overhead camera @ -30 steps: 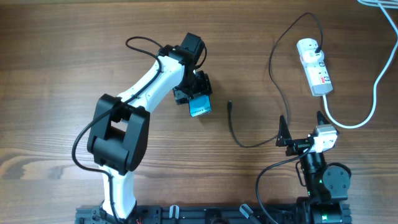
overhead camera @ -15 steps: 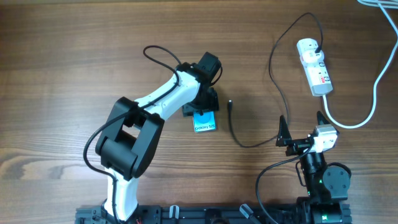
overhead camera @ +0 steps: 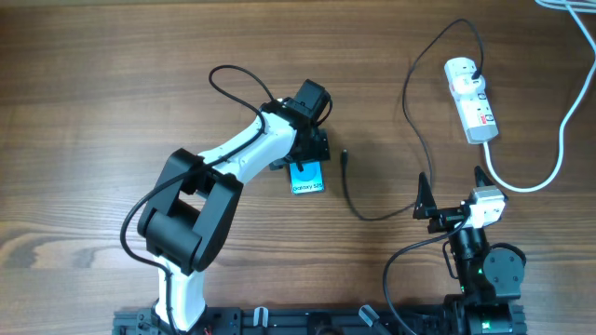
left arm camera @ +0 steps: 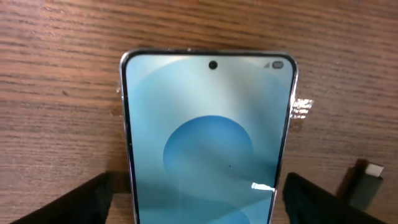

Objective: Plug charger to phone and switch on socket

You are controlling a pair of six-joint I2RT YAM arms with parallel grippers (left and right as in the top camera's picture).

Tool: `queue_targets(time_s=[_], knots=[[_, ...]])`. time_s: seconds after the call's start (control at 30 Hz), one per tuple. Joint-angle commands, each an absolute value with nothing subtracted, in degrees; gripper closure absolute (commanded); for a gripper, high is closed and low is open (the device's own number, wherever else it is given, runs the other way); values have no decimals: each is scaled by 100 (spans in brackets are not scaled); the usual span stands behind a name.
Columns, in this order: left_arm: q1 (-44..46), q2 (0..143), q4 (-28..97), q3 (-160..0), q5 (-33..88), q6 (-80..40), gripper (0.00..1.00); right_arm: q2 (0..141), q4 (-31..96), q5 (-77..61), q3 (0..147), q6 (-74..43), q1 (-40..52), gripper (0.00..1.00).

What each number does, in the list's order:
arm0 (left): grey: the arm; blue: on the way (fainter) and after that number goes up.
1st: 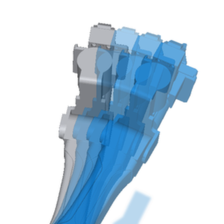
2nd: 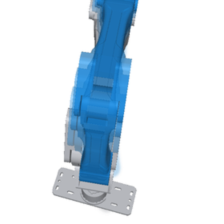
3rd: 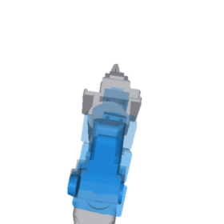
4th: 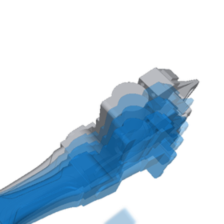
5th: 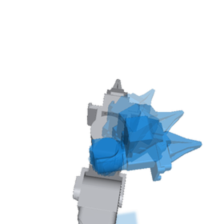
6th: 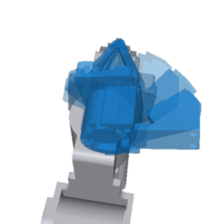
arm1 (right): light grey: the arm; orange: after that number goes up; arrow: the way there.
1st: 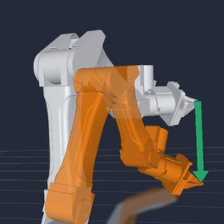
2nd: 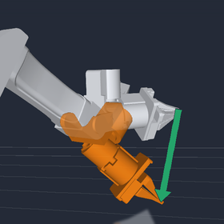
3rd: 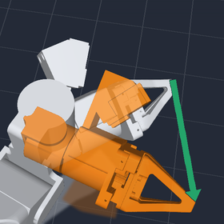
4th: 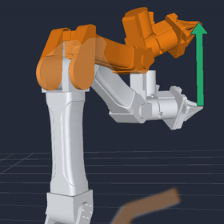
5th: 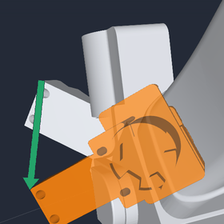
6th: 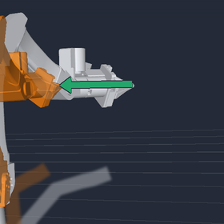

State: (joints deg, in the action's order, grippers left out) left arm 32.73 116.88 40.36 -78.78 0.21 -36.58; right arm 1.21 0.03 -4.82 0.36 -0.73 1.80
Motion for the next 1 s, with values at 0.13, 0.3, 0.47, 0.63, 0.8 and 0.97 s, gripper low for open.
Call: queue_targets(time_s=[0.13,0.3,0.47,0.63,0.8,0.97], knots=[[3647,11703,3986,-7745,-676,-3634,9,91,-10,-423,30,-12,202,0],[3728,11749,3992,-7745,-845,-3785,8,91,-12,-425,30,-14,202,0],[3734,12060,4003,-7745,-847,-3782,17,91,-10,-425,30,-14,202,0],[3712,12075,4003,-7745,-845,-3800,32,91,-10,-423,30,-14,202,0],[3712,12070,4001,-7747,-845,-3800,33,91,-12,-423,30,-14,202,0],[3712,11985,4005,-7747,-843,-3802,35,91,-12,-423,30,-12,202,0]])
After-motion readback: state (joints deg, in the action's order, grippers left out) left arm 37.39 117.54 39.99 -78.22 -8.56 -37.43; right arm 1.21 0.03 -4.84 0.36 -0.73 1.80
